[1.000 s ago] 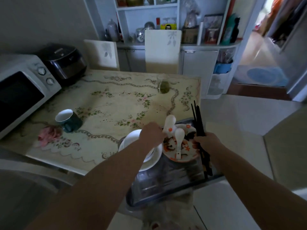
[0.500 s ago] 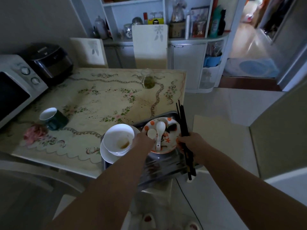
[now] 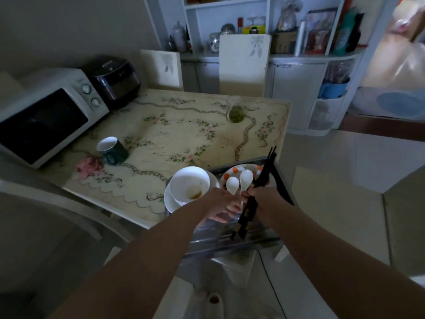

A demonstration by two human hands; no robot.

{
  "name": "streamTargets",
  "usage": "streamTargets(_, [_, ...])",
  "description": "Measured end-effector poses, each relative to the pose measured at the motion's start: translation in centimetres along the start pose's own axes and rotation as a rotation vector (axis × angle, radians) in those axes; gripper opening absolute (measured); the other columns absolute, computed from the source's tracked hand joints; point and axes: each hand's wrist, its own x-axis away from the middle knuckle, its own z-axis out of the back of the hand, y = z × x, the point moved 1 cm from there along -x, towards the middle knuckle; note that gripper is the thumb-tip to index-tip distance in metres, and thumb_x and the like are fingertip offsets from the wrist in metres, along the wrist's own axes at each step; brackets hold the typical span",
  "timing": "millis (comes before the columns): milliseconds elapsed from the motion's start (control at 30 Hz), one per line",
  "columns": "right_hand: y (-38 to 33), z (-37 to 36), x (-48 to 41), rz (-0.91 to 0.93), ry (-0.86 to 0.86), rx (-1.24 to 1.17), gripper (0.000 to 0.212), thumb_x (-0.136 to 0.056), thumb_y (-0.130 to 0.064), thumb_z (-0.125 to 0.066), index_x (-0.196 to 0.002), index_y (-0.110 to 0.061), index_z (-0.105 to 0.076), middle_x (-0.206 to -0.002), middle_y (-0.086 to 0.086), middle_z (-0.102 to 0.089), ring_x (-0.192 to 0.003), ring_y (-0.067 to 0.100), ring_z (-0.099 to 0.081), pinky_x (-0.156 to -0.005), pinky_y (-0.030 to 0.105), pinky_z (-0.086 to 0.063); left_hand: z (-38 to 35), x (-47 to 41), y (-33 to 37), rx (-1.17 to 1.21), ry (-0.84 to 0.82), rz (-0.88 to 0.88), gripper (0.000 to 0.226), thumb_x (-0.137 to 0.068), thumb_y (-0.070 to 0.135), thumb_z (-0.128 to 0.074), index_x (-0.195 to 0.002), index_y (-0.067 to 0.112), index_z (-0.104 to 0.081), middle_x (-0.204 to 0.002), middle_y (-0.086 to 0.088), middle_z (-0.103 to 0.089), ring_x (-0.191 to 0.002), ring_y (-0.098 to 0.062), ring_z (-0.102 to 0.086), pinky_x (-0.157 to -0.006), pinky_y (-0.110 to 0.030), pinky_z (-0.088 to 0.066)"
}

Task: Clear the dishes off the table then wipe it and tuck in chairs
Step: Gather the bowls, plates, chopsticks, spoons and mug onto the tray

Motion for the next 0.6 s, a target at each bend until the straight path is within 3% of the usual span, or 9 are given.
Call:
streamTargets(67, [0.3,-0.7,0.2,-0.014,-0.069,-0.032,0.022,-0.100,0.000,-0.034,-0.081,-0.003,-0.047,-0.070,0.007,-0.045,-0.057,0.016,-0.051,-0.053,0.024,-0.041,0.2,0.8,-1.0,-0.079,-0.143,0.020,0.030,-0.092,0.032,-0.061,-0.115,0.013,-0.061,-0.098,-0.004,-0.067,-0.084,-0.013,-0.064,-0.069,-0.024,-0.053])
streamTargets(133, [1.0,-1.6,0.3,-0.020,-0.146,-0.016,0.013,-0.096,0.000,-0.043,-0.089,-0.001,-0.054,-0.076,0.007,-0.053,-0.064,0.013,-0.060,-0.060,0.022,-0.051,0.3,1.1,-2.2,-0.124,-0.228,0.019,0.022,-0.089,0.029,-0.066,-0.106,0.016,-0.061,-0.094,-0.003,-0.067,-0.083,-0.013,-0.064,-0.077,-0.027,-0.054])
streamTargets(200, [2.1,-2.1,0.2,-0.064,-0.075,0.030,0.012,-0.094,-0.005,-0.049,-0.096,0.003,-0.058,-0.084,0.013,-0.061,-0.085,0.025,-0.064,-0.084,0.037,-0.055,0.4,1.3,-3.1,-0.127,-0.267,0.029,0.019,-0.090,0.024,-0.065,-0.106,0.018,-0.058,-0.091,-0.002,-0.067,-0.082,-0.015,-0.065,-0.081,-0.029,-0.054])
streamTargets(267, [2.9,-2.6,0.7,-0.107,-0.042,0.034,0.009,-0.095,-0.004,-0.048,-0.098,0.002,-0.054,-0.091,0.015,-0.060,-0.099,0.032,-0.059,-0.095,0.045,-0.049,0.3,1.5,-3.7,-0.136,-0.267,0.031,0.014,-0.094,0.017,-0.058,-0.107,0.018,-0.054,-0.081,-0.002,-0.062,-0.071,-0.013,-0.061,-0.073,-0.027,-0.055])
streamTargets(400, [3.8,-1.8,1.7,-0.191,-0.170,0.212,0.024,-0.097,-0.009,-0.048,-0.119,-0.001,-0.050,-0.120,0.016,-0.061,-0.113,0.031,-0.059,-0.091,0.043,-0.048,1.1,1.4,-5.5,-0.213,-0.257,0.055,0.015,-0.097,0.010,-0.049,-0.109,0.019,-0.050,-0.067,0.002,-0.049,-0.055,-0.008,-0.044,-0.054,-0.019,-0.045])
streamTargets(533, [4.2,0.2,1.7,-0.203,-0.336,0.460,0.023,-0.101,-0.024,-0.043,-0.109,-0.008,-0.057,-0.115,0.012,-0.066,-0.108,0.025,-0.063,-0.088,0.037,-0.051,2.1,1.3,-6.8,-0.290,-0.254,0.098,0.014,-0.098,0.008,-0.048,-0.098,0.023,-0.048,-0.065,0.003,-0.047,-0.052,-0.007,-0.041,-0.050,-0.017,-0.042])
streamTargets(600, [4.2,1.4,1.5,-0.224,-0.355,0.555,0.031,-0.100,-0.028,-0.046,-0.111,-0.002,-0.060,-0.102,0.011,-0.070,-0.086,0.019,-0.069,-0.069,0.028,-0.056,2.1,1.2,-7.0,-0.327,-0.279,0.113,0.018,-0.098,0.007,-0.047,-0.097,0.025,-0.048,-0.064,0.002,-0.046,-0.053,-0.008,-0.040,-0.051,-0.016,-0.040])
